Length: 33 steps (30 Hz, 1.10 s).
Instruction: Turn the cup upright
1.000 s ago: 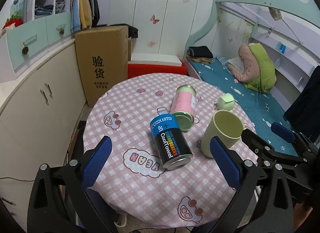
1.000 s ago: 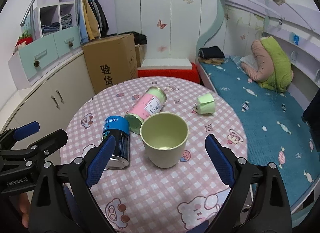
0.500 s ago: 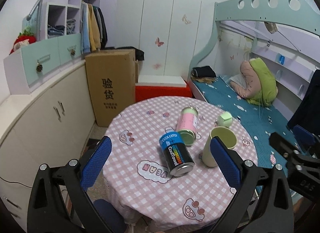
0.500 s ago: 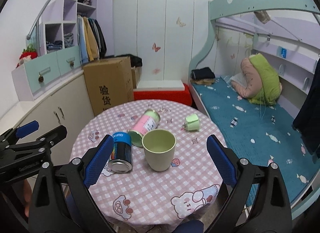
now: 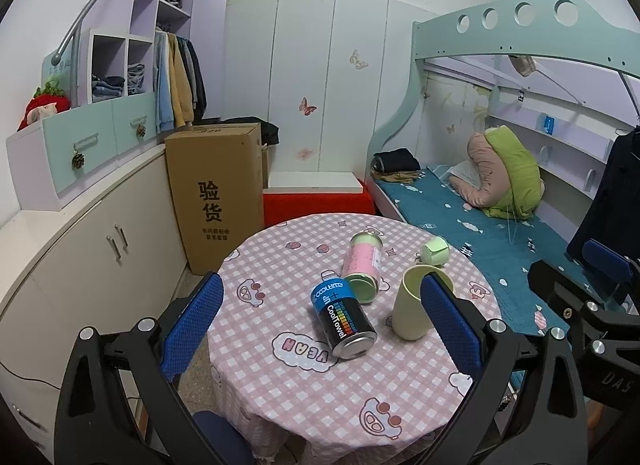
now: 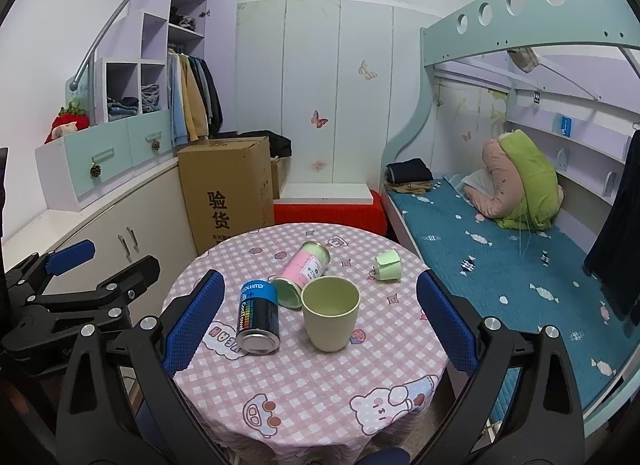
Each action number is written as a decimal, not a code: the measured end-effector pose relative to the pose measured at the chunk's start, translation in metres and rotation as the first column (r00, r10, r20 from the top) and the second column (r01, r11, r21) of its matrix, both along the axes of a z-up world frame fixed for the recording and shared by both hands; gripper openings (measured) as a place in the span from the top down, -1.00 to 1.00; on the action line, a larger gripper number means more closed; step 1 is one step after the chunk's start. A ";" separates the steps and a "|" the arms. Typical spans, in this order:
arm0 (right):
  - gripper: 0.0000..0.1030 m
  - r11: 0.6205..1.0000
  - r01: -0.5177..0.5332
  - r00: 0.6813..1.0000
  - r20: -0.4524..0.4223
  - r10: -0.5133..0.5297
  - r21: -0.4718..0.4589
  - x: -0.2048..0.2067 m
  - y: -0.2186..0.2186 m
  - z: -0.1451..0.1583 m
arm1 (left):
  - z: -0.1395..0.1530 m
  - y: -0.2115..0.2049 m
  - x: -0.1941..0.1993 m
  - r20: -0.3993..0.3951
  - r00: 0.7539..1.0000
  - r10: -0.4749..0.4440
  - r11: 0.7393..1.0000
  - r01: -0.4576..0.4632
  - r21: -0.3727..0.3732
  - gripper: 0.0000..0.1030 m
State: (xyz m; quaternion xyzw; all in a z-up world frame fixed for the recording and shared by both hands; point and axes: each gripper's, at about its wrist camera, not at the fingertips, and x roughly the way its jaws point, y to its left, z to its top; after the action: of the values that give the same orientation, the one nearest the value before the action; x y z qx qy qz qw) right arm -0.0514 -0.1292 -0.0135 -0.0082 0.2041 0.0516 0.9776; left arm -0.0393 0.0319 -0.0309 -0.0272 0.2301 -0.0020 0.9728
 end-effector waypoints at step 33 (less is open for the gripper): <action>-0.88 1.000 0.005 1.000 -0.009 -0.005 0.004 0.010 -0.001 -0.005 | -0.002 -0.006 0.015 -0.005 1.000 -0.002 1.000 0.002 0.008 -0.85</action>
State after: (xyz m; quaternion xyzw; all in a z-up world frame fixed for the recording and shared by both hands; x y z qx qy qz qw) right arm -0.0415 -0.1298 -0.0186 -0.0054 0.2086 0.0498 0.9767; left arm -0.0246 0.0262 -0.0324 -0.0231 0.2328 -0.0017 0.9722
